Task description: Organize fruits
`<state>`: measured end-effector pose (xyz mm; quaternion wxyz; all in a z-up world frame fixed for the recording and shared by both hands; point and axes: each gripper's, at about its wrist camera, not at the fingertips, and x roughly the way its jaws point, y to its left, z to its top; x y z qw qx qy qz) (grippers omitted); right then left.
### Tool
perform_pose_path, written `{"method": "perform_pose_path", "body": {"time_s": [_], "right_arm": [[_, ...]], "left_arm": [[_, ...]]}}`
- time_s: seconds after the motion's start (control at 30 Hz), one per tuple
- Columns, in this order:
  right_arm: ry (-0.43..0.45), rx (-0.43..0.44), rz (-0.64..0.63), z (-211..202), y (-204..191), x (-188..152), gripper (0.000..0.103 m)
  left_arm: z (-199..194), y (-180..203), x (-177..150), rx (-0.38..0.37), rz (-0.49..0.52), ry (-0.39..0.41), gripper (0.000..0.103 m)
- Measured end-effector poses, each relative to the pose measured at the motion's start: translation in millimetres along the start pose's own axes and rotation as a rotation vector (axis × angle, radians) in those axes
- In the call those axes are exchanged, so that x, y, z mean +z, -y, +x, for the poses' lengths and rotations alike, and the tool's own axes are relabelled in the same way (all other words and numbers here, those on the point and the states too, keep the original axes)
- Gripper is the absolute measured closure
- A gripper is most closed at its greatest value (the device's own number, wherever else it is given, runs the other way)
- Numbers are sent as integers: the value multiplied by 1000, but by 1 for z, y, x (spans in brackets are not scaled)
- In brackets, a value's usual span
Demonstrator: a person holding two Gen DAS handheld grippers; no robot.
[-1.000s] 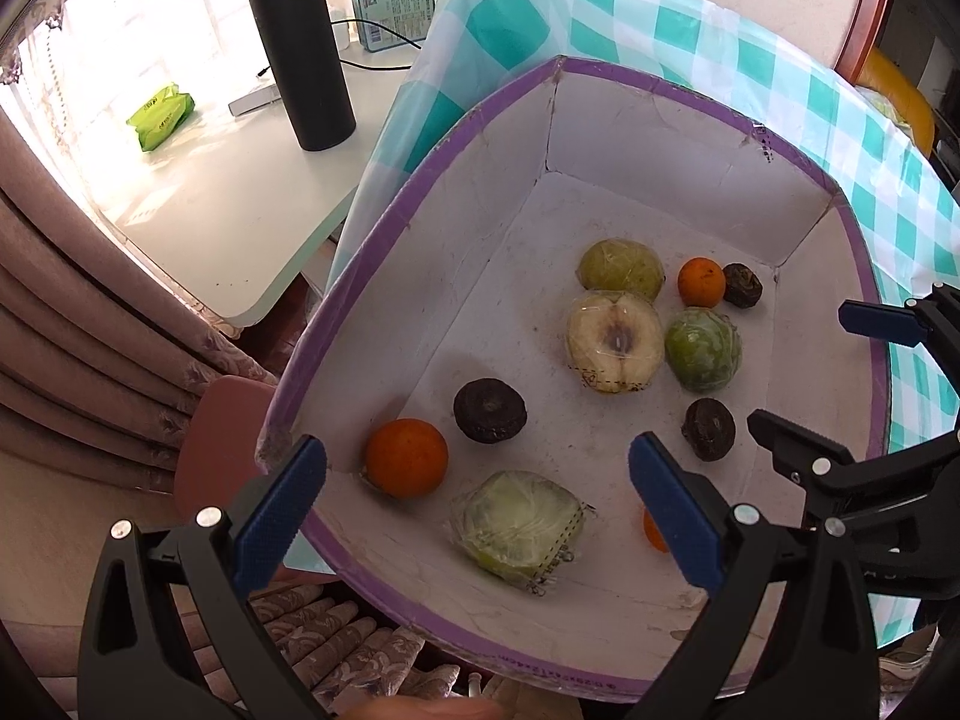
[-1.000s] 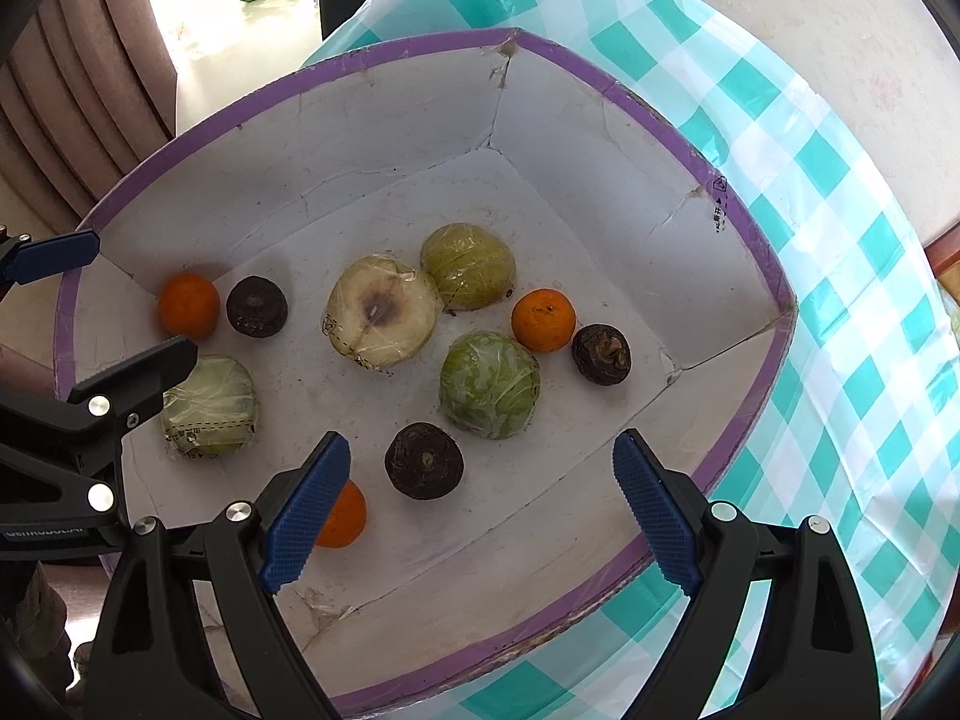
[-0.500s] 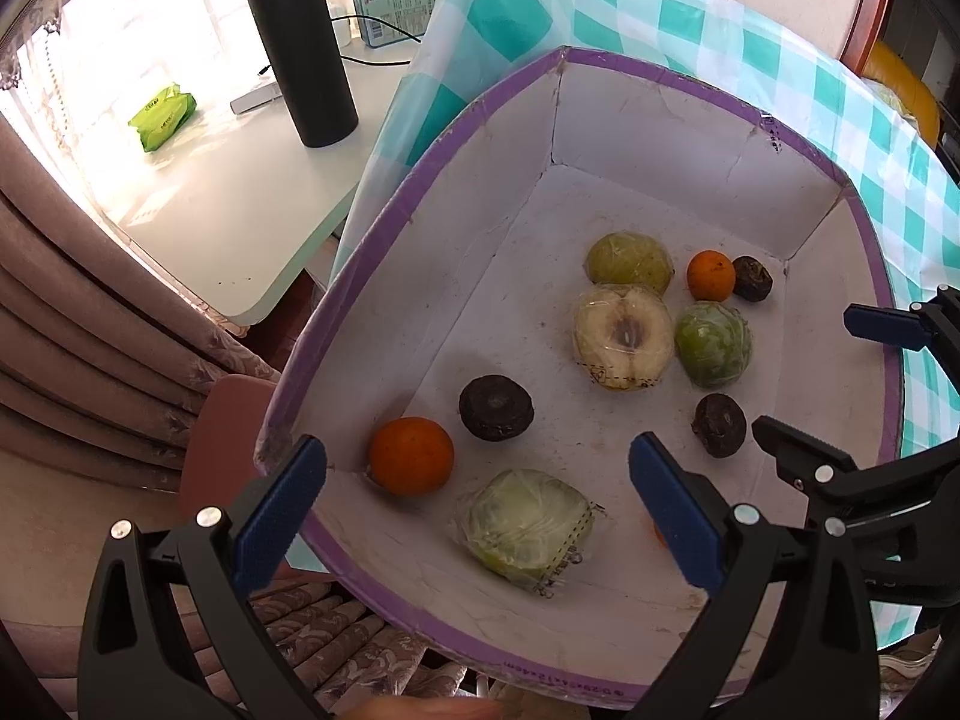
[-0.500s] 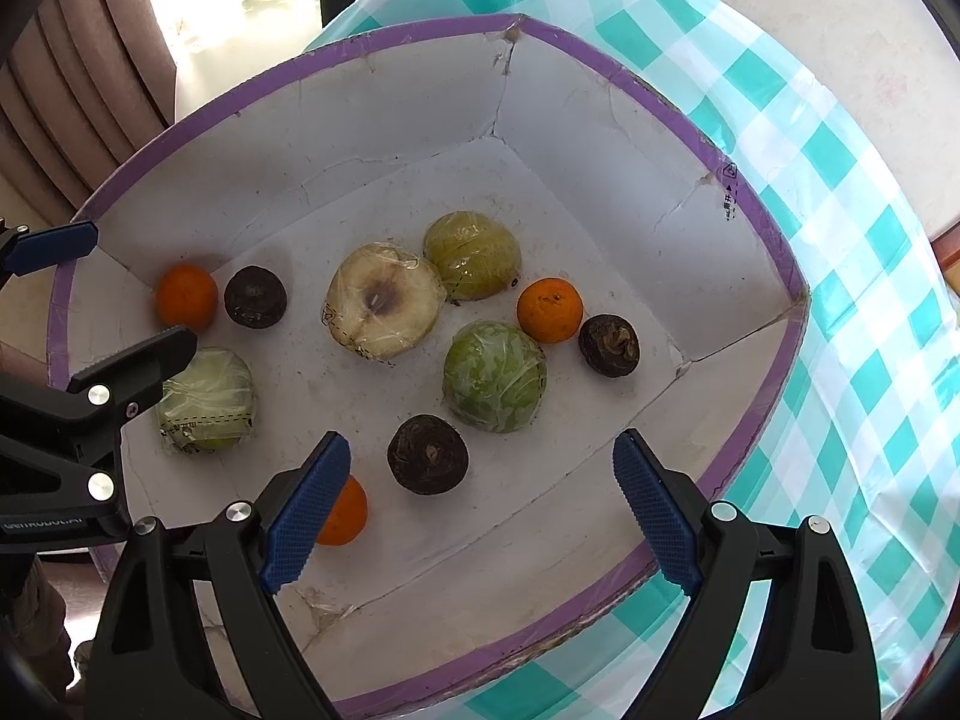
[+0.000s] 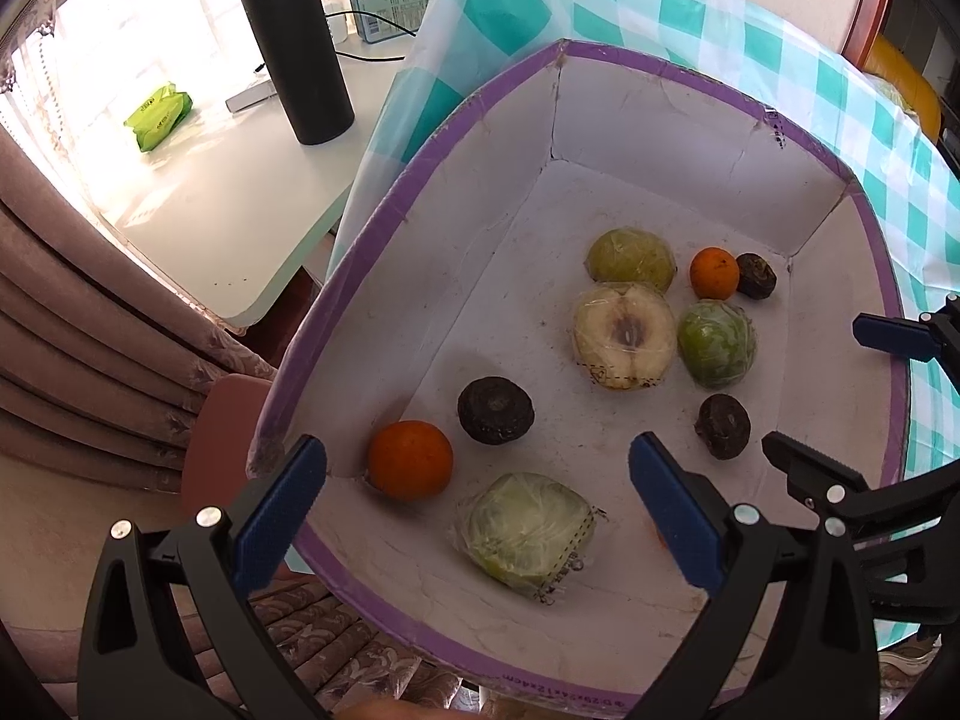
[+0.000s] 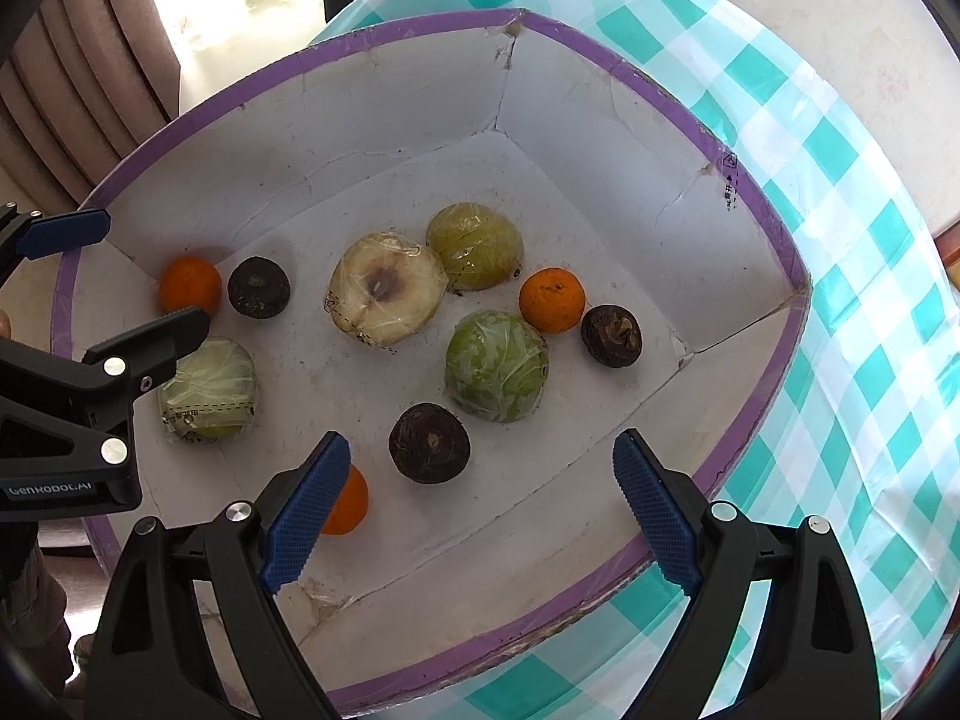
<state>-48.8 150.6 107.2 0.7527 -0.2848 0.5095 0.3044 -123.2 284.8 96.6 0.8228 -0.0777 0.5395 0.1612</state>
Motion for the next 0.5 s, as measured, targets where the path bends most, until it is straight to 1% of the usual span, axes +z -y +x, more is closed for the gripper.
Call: {"method": "perform_pose_path", "body": {"time_s": [0.17, 0.3, 0.5], "right_arm": [[-2, 8, 0, 2, -1, -2, 16], [1, 14, 1, 1, -1, -2, 16], [18, 28, 3, -7, 0, -4, 16]], "left_arm": [[2, -2, 1, -29, -13, 5, 2], [6, 3, 2, 14, 3, -11, 2], [4, 3, 3, 21, -11, -27, 2]]}}
